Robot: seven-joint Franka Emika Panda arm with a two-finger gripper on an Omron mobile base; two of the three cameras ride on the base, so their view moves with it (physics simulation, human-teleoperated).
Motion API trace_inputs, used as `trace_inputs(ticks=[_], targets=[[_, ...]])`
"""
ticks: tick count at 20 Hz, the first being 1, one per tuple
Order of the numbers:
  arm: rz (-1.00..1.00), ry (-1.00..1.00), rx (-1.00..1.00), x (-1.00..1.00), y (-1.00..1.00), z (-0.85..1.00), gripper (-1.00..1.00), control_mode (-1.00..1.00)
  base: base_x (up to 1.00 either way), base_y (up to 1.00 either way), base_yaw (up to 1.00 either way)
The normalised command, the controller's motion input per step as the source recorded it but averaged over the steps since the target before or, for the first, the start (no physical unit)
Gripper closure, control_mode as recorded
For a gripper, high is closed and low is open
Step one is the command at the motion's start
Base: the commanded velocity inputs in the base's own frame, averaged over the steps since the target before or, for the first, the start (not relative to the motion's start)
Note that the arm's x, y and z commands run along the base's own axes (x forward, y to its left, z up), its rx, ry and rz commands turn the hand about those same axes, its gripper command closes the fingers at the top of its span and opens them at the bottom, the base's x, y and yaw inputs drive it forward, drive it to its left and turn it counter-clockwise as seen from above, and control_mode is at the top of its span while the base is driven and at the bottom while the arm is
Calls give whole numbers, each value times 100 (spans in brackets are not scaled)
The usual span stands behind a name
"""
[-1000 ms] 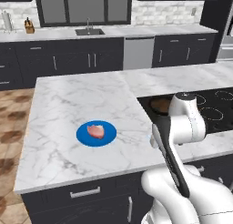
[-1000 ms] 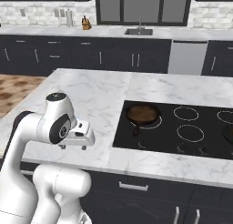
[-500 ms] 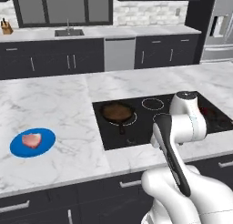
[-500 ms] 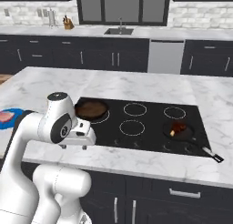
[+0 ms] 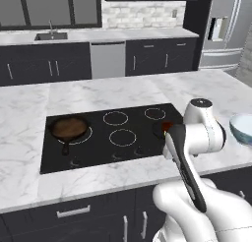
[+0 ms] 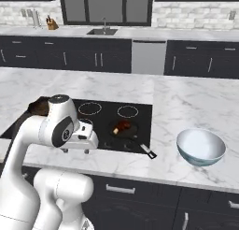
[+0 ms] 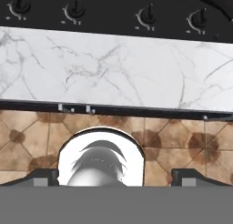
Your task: Place one of the steaks on the plate and the other in the bowl. Then place the bowl in the fridge.
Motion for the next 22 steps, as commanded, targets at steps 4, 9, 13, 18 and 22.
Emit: trace_inputs(ticks=[4, 9, 13, 18, 22], targets=[[0, 0, 0, 0, 0, 0, -100, 100, 9, -83, 0], [0, 0, 0, 0, 0, 0, -100, 100, 4, -31, 0], [-3, -1, 1, 16, 3, 0, -100, -100, 0, 0, 0], [-2, 0, 0, 79, 16, 21, -100, -100, 0, 0, 0], [-17, 4, -1, 64, 18, 36, -100, -100, 0, 0, 0]])
